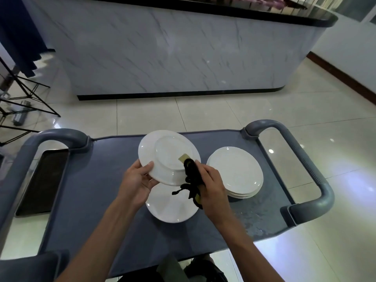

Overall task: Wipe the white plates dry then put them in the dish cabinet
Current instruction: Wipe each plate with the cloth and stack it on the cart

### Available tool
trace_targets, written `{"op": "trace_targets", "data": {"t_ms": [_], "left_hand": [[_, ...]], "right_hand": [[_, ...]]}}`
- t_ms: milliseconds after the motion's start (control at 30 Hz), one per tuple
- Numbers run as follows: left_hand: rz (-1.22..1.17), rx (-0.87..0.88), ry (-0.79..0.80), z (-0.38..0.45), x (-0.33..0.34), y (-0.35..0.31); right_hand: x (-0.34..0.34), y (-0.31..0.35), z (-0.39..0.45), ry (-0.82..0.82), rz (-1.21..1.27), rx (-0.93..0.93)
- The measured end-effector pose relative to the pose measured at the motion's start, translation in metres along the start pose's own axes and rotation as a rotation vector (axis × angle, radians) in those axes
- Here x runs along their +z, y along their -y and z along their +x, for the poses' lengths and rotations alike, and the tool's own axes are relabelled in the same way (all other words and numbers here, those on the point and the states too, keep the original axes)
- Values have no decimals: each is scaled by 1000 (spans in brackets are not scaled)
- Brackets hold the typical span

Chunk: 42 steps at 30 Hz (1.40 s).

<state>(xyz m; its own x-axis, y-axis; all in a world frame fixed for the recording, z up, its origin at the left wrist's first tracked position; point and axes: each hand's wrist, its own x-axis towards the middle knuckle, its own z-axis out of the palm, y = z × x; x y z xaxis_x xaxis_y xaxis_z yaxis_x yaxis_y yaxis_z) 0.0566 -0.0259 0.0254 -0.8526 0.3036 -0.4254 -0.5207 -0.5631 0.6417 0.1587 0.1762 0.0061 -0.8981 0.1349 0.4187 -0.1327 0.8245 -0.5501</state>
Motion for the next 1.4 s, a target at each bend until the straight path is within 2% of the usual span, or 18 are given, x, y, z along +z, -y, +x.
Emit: {"op": "trace_targets", "data": {"t_ms": [200,267,333,533,733,867,1100,1400], "left_hand": [[115,62,-16,-3,3,3],[172,91,-20,-4,3,4],[230,125,-15,-5,2,5],[374,188,44,-7,5,4],[471,186,124,-7,7,3],[485,163,157,-6,4,1],[500,185,168,-5,-3,-9],[450,255,180,-10,-6,-12]], "right_hand": [[15,9,9,139,-30,31],[17,14,9,147,54,81],[21,20,12,125,134,148],[30,32,25,22,211,173],[25,47,52,-96,389,337],[22,52,74,-92,381,300],[24,65,93,-111,268,23],[22,56,119,-82,279,139]]}}
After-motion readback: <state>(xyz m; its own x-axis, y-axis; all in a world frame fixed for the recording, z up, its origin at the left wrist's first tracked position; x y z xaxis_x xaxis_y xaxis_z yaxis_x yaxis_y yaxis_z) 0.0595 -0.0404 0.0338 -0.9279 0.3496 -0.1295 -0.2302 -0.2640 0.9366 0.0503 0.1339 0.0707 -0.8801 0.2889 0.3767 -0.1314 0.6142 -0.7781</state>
